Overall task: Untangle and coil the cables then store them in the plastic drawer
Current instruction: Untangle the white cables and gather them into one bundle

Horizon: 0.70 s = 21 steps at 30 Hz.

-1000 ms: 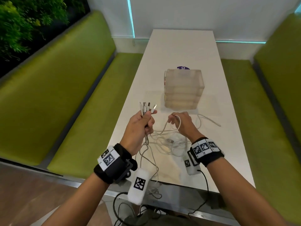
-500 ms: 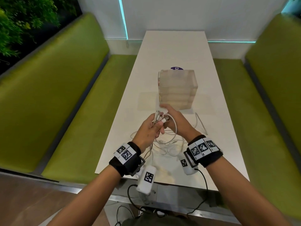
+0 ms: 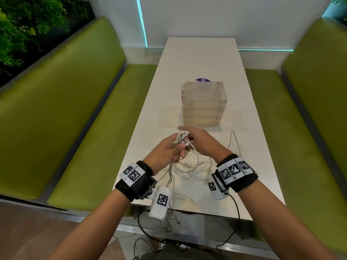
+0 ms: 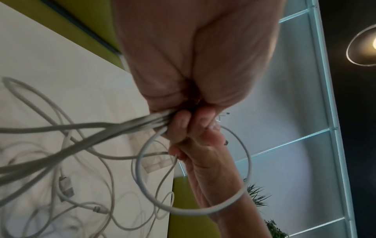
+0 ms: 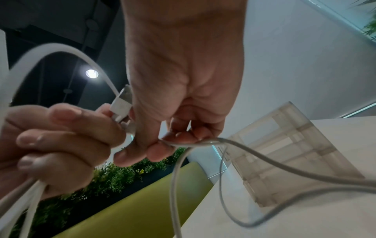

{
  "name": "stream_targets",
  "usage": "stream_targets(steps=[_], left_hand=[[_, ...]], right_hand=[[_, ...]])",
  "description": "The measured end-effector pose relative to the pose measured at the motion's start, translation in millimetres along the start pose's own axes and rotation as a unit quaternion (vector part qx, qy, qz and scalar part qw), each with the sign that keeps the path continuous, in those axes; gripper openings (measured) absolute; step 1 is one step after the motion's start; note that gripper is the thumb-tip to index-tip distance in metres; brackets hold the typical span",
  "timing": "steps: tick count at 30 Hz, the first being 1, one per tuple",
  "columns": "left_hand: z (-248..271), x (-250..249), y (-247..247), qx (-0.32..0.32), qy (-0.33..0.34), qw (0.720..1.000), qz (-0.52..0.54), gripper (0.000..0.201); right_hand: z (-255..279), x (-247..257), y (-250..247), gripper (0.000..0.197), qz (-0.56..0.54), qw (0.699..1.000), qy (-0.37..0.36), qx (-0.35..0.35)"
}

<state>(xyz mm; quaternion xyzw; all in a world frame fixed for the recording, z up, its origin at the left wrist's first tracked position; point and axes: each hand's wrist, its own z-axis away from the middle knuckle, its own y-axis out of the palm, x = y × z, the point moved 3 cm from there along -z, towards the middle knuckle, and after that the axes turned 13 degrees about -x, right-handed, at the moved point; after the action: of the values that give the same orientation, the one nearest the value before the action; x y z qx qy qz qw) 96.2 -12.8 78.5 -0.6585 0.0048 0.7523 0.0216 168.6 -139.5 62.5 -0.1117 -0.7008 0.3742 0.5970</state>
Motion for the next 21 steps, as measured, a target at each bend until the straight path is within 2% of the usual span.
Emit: stream_targets(steps=[3,4,8,13,17,21], left_hand=[[2,-5,-7,-0.025,0.022,0.999,0.021,0.016],[3,-7,-10,-0.032,0.029,0.999,0.024,0.016],[8,-9,-19,-0.026,0.043,0.999,0.019,0.017],[13,-7,-22,-0.014,0.042,0.998,0.038,0.018],[14,-8,-26,-0.054,0.045,0.995,0.068,0.016],[13,-9,-31,-0.102,0.047,0.988,0.104,0.014]], right_hand=[[4,0,3,0.016,0.048,0.999,-0.02,-0.002],[4,-1,4,0.014,0.045,0.999,-0.019,-0.004],[5,0,4,0.02,0.0,1.0,-0.009,-0.027],[2,4,1,0.011,-0.015,1.0,-0.015,-0.003],[2,1,0,0.012,0.002,0.999,-0.031,0.029],[1,-2,-1,0.012,0.005,0.999,-0.05,0.015]])
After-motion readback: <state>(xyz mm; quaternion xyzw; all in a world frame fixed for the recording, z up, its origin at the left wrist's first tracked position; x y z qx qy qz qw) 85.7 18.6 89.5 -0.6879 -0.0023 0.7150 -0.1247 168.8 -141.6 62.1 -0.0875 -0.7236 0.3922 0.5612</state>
